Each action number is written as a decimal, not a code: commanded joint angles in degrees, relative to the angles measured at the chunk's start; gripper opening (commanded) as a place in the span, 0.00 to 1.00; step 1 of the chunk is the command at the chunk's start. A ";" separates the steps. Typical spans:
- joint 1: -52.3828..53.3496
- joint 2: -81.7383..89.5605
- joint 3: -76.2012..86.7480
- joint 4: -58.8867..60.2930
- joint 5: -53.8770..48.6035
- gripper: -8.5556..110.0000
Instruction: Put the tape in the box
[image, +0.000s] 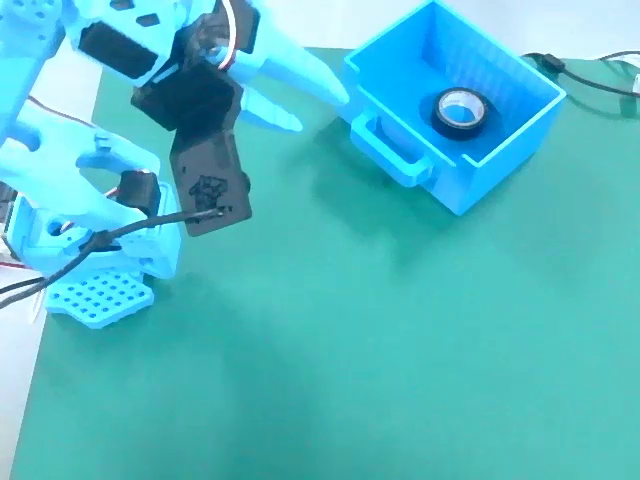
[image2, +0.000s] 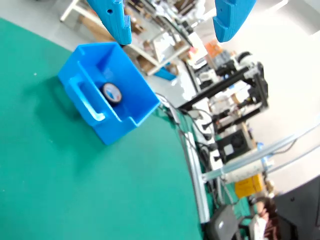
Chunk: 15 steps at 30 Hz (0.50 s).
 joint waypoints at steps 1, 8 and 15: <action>1.67 12.39 16.35 -6.42 -2.11 0.27; 5.36 28.04 39.81 -16.44 -5.45 0.27; 6.77 36.12 52.73 -21.27 -5.80 0.27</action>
